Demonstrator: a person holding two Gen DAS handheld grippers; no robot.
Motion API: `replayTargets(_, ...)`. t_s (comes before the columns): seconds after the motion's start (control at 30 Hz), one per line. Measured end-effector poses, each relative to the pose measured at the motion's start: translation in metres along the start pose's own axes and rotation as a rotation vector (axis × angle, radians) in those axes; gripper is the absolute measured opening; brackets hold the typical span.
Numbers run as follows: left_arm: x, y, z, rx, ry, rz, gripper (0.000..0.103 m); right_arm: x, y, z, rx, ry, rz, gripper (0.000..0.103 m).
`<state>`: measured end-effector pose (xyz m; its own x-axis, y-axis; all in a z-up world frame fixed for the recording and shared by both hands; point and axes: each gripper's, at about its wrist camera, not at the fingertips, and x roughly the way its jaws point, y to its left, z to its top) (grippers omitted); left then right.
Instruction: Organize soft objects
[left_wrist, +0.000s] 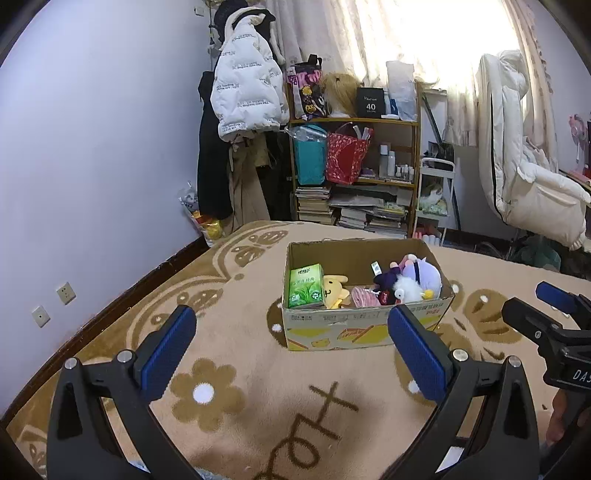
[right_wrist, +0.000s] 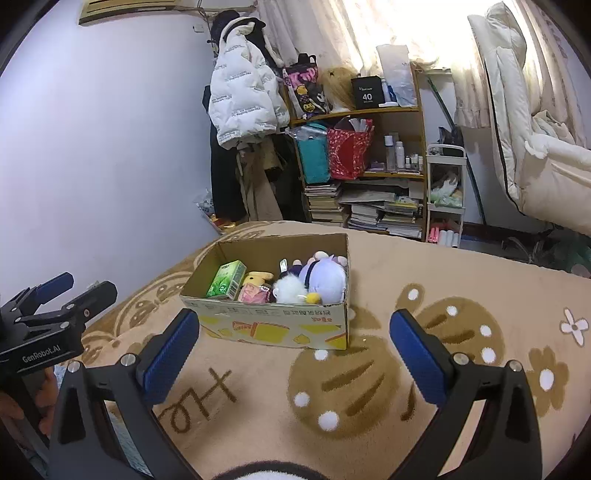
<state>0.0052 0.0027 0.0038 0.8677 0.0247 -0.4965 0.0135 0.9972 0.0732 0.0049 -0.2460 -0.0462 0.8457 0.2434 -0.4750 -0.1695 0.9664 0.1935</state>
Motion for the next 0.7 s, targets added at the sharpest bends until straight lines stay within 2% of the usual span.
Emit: replayTargets(0.7,0.0093,-0.0028,-0.0027,0.000,0.028,0.003,0.103,0.0002,-0.0074,-0.0045,0.005,0.013,-0.017,0.103)
